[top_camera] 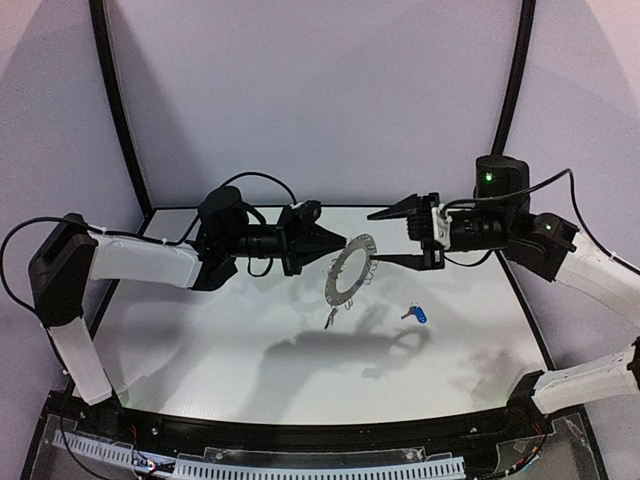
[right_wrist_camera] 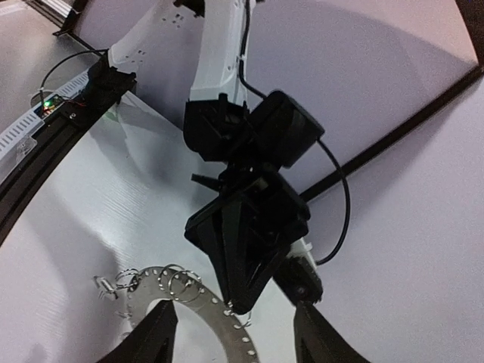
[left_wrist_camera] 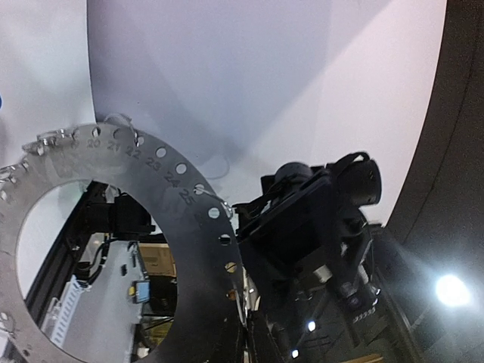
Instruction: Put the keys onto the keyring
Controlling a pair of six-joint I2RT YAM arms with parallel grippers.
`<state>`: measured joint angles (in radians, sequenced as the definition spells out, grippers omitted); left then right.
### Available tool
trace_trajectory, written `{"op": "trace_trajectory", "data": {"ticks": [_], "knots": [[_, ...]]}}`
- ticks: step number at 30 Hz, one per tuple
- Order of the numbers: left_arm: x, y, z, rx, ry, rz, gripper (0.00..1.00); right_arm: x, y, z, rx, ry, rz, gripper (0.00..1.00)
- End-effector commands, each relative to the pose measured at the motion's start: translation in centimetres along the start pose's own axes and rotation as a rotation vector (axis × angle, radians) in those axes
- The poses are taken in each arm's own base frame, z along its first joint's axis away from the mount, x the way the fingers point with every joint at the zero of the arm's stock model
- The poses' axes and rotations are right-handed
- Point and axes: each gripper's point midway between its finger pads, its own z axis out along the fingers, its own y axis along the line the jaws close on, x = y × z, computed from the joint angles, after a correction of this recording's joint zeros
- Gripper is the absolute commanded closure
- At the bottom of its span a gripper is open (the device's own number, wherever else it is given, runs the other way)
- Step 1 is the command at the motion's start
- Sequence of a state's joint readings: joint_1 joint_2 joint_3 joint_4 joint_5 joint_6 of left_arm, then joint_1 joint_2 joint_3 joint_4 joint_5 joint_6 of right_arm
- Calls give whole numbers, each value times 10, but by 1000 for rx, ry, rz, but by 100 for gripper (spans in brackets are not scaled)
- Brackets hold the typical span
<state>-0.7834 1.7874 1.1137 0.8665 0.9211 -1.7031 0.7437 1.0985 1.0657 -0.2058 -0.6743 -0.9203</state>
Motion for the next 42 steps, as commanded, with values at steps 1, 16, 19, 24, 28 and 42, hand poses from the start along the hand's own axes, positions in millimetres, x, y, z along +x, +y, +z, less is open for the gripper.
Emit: {"op": "trace_trajectory", "data": {"ticks": [1, 16, 19, 24, 28, 42], "knots": [[-11, -26, -1, 81, -65, -63, 99, 19, 10, 6, -45, 115, -104, 53], [-17, -30, 7, 65, -53, -92, 99, 45, -4, 31, 36, 195, -197, 65], [-15, -30, 8, 66, -41, -90, 99, 46, -8, 32, 53, 198, -205, 65], [-14, -27, 9, 61, -31, -93, 99, 50, -12, 34, 75, 213, -205, 65], [-13, -29, 10, 68, -10, -79, 99, 62, -14, 38, 77, 260, -197, 70], [0, -39, 14, 93, 61, -36, 99, 75, -19, 35, 88, 340, -189, 100]]}}
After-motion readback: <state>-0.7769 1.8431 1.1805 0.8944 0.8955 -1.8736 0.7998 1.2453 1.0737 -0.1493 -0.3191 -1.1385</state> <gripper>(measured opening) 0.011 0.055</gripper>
